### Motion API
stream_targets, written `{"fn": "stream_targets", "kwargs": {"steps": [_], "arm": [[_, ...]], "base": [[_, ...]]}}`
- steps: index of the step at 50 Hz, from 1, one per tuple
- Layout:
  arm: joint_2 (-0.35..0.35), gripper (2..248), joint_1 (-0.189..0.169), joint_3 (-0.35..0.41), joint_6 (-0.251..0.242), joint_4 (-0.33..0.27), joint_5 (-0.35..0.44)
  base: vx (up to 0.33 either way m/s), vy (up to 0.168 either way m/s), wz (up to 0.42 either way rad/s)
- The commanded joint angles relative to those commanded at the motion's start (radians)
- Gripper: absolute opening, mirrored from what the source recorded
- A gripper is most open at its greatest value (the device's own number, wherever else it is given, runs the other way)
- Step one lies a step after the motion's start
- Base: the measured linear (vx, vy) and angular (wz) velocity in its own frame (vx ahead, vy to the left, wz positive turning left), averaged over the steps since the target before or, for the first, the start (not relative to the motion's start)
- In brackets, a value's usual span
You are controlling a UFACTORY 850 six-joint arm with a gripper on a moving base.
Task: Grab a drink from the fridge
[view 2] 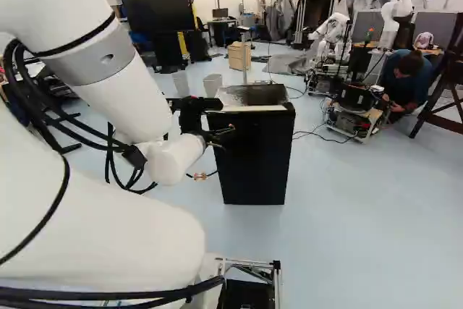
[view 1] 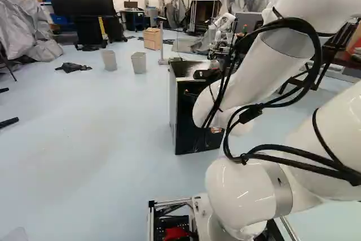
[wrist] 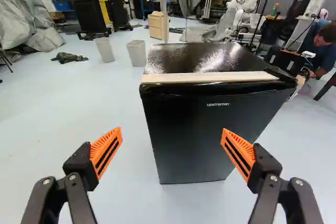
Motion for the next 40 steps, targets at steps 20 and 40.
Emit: {"fn": "stream_targets", "kwargs": {"steps": [20,40], "arm": [[0.000,247,0.000,0.000,0.000,0.000,0.000],[0.000,247,0.008,0.000,0.000,0.000,0.000]], "base": [[0.000,0.101,-0.014],[0.001,0.101,-0.008]]}}
